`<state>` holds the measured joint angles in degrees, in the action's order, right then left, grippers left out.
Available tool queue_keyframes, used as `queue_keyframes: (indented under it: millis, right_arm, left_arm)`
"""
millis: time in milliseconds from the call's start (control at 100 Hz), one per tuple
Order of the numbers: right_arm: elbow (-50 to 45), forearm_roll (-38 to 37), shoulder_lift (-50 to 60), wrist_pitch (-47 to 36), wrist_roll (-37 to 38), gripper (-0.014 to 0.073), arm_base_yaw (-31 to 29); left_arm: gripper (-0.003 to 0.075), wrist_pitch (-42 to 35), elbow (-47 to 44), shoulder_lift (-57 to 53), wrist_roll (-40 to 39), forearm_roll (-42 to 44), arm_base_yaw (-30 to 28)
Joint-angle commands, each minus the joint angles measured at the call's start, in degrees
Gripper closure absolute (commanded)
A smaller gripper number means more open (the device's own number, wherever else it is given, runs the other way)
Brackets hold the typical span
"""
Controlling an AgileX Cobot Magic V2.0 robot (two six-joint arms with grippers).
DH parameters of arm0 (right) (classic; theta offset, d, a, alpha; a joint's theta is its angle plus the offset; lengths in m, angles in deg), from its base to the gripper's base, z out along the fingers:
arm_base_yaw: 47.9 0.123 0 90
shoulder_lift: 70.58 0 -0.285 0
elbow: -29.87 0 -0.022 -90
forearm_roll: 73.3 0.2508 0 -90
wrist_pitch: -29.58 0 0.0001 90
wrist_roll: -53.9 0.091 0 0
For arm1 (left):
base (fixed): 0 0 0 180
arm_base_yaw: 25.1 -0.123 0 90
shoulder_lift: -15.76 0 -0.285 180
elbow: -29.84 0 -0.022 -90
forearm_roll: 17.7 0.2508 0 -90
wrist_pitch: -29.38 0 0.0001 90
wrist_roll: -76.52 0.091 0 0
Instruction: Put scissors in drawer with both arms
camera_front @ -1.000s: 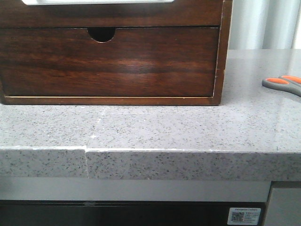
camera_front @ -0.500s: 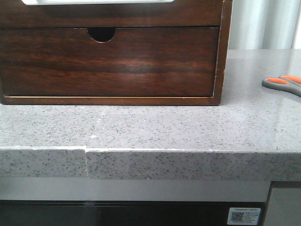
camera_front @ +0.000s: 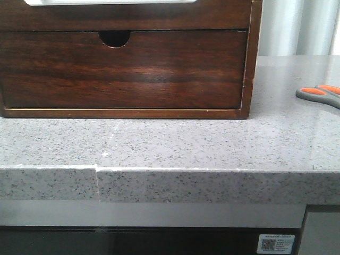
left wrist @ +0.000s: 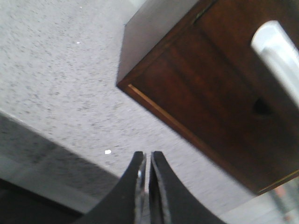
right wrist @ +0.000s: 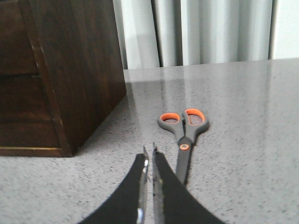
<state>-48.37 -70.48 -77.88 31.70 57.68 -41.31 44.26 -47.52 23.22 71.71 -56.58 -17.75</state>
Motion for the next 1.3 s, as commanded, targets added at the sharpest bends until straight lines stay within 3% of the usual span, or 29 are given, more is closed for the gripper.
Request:
queue_keyframes:
  millis: [0,160,370,570,640,760,820,890,1140,1290]
  right_arm:
    - [-0.43,6.65,1.11,-6.37,-0.08,0.0626,-0.32]
    - [1.27,17.34,1.11,-7.92,-0.08,0.0643,-0.32]
    - [8.80,17.45,-0.06,-0.57,-0.08,0.0645,-0.32]
    - [16.07,17.45,-6.94,6.50,-0.08,0.0611,-0.32]
    - [18.35,17.45,-9.47,8.72,-0.08,0.0533,-0.32]
    - [22.00,18.52,-13.36,14.64,-0.08,0.0286,-0.32]
    - [23.48,19.27,-15.02,17.03,-0.08,0.0148,-0.32]
    - [24.31,19.41,-16.59,18.25,-0.08,0.0073,-0.32]
    - [24.31,19.87,-19.08,18.72,-0.08,0.0071,-0.32]
    - [24.31,19.87,-19.20,18.85,-0.08,0.0071,-0.32]
  left_arm:
    - [0.0739,-5.09,-1.28,-1.77,-0.43,-9.01,-0.17]
    - [0.0739,-4.60,0.44,-1.67,-0.43,-9.76,-0.04]
    - [0.0739,2.07,8.52,2.44,-0.43,-1.59,-0.04]
    - [0.0725,8.34,17.85,13.14,-0.43,4.29,-0.04]
    - [0.0634,10.66,20.66,17.32,-0.28,4.29,-0.04]
    - [0.0325,14.12,25.17,23.96,2.59,2.00,-0.04]
    - [0.0213,14.98,27.21,27.15,2.59,-1.40,-0.04]
    - [0.0194,15.47,29.23,30.40,3.09,-7.63,-0.04]
    - [0.0300,16.79,33.35,41.91,21.32,-45.76,-0.04]
    - [0.0303,19.56,34.70,49.46,28.00,-56.76,-0.04]
